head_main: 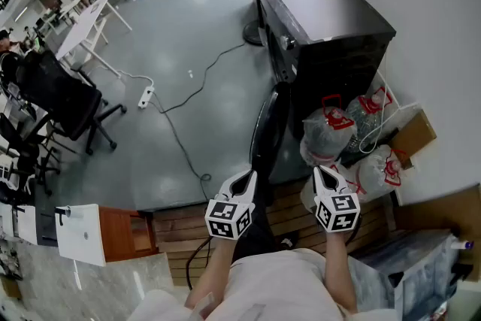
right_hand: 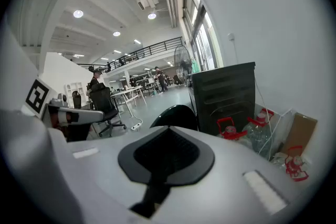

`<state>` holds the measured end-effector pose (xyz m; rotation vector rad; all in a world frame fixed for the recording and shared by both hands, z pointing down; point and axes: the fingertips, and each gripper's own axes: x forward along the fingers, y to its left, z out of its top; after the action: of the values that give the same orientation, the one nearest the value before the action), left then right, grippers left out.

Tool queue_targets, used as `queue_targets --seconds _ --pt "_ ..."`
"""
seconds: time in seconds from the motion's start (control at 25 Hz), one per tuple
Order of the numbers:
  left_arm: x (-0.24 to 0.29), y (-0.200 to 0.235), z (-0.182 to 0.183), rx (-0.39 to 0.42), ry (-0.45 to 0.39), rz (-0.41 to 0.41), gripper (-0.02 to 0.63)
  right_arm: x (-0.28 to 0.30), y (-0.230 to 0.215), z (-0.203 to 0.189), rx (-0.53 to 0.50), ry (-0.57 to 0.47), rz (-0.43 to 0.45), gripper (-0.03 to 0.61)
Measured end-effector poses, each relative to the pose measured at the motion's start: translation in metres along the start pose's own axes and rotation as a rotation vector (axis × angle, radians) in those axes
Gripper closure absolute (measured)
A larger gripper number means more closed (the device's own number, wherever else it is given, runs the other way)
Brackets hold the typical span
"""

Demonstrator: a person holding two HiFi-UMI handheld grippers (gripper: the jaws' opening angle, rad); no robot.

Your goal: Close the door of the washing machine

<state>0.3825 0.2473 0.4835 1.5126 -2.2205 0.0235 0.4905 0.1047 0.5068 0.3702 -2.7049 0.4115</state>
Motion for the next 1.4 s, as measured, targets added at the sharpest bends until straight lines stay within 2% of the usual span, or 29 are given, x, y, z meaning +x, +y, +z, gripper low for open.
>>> queue_targets --seconds 0.4,0.52,0.68,0.84,0.96,1.08,1.2,1.4 --pt "0.02 0.002 -0.01 -0.045 -0.011 0.016 0.608 0.006 -0.005 -0.005 0.033 -0.01 0.04 0.577" --pt "0.035 0.02 -0.012 -0.057 -0.028 0.039 0.607 0.01 -0.005 -0.008 0.038 -0.004 0.07 0.575" --pt "0.062 0.046 -0.016 -0.022 0.002 0.076 0.602 0.014 -0.006 -0.017 0.018 0.035 0.104 0.575" --pt "0.082 0.06 -0.019 -0.034 -0.003 0.086 0.597 0.024 -0.007 -0.026 -0.002 0.075 0.148 0.575" --pt "0.097 0.066 -0.032 -0.026 0.028 0.079 0.577 0.031 -0.008 -0.034 -0.044 0.104 0.159 0.575" --pt "0.107 0.072 -0.043 -0.017 0.058 0.086 0.565 0.04 -0.001 -0.041 -0.135 0.154 0.2 0.575" --pt "0.126 0.077 -0.053 -0.003 0.086 0.089 0.525 0.047 0.001 -0.04 -0.204 0.184 0.239 0.575" --pt "0.154 0.094 -0.056 0.063 0.113 0.074 0.491 0.056 0.002 -0.035 -0.277 0.199 0.31 0.575"
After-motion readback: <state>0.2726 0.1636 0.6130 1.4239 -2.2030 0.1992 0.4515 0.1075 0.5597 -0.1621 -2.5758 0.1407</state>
